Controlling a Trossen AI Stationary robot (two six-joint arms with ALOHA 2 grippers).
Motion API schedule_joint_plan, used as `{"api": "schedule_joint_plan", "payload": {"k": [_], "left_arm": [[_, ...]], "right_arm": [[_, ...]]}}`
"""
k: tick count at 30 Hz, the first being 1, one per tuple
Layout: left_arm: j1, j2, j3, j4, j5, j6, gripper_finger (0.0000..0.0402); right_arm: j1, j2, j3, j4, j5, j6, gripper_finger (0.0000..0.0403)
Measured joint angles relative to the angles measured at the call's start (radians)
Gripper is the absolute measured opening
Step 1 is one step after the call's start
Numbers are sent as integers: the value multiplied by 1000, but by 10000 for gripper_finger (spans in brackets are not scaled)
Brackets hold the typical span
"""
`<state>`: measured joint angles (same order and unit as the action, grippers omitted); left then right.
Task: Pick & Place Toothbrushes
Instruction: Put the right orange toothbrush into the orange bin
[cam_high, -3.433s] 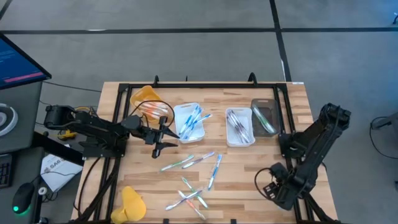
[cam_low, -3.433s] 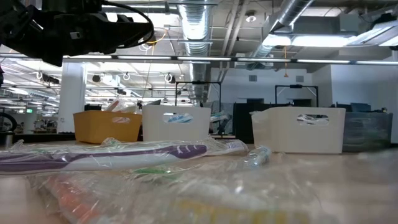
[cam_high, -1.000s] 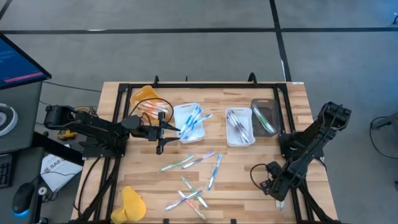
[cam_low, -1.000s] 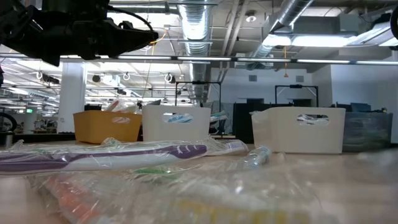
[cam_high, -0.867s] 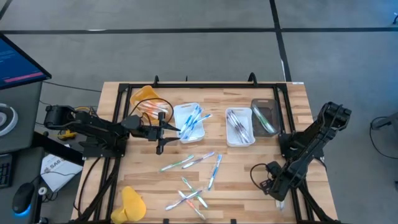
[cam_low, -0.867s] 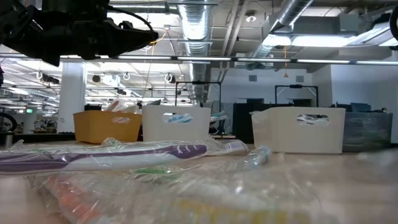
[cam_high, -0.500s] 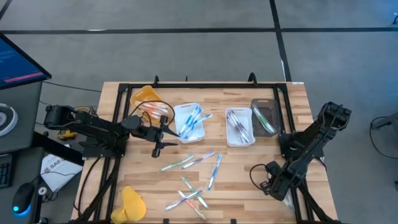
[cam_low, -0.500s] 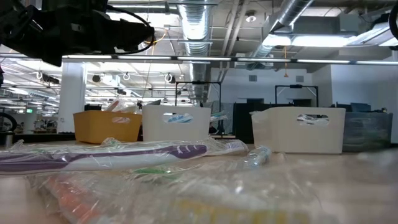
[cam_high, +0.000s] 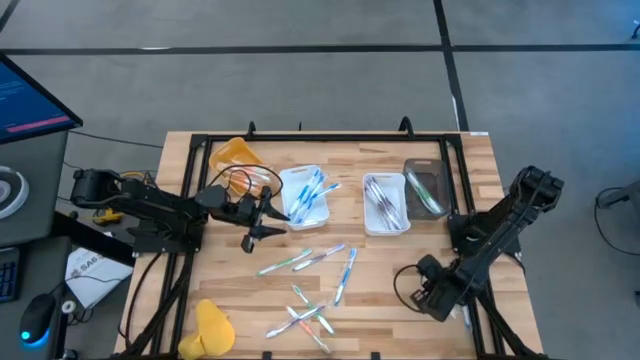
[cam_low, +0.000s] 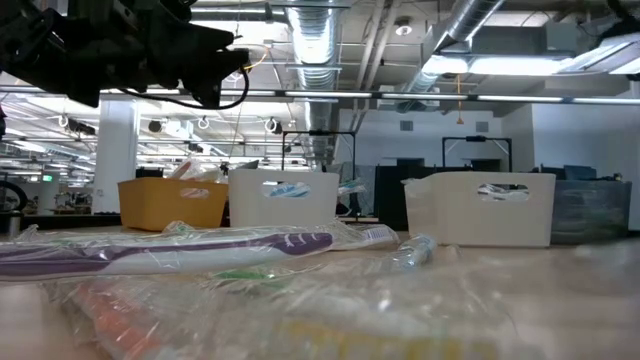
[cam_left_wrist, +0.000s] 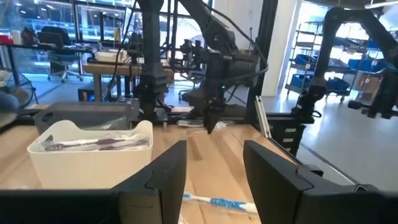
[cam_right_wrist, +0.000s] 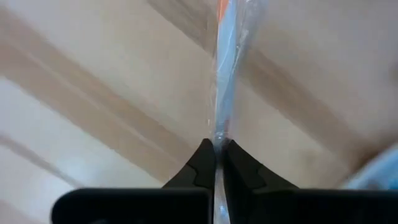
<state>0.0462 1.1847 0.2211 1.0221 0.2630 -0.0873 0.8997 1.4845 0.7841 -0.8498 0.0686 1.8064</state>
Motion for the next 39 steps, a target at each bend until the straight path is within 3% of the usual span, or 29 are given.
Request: {"api": "schedule_joint_plan", "payload": {"k": [9, 14, 19, 24, 31, 39], "left_arm": [[-58, 10, 20, 46, -30, 5, 154], [-126, 96, 83, 48, -88, 5, 154], [-217, 227, 163, 49, -188, 38, 163], [-284, 319, 245, 51, -313, 57, 196], [-309, 382, 351, 56, -346, 58, 246], [-280, 481, 455, 55, -353, 83, 262]], "right_arm": [[-102, -2, 157, 16, 420, -424, 1], [-158, -3, 205, 182, 605, -768, 1], [-183, -2, 206, 454, 648, -1097, 1], [-201, 11, 207, 642, 655, -1363, 1], [-255, 10, 205, 670, 655, -1465, 1], [-297, 86, 194, 713, 653, -1488, 1]]}}
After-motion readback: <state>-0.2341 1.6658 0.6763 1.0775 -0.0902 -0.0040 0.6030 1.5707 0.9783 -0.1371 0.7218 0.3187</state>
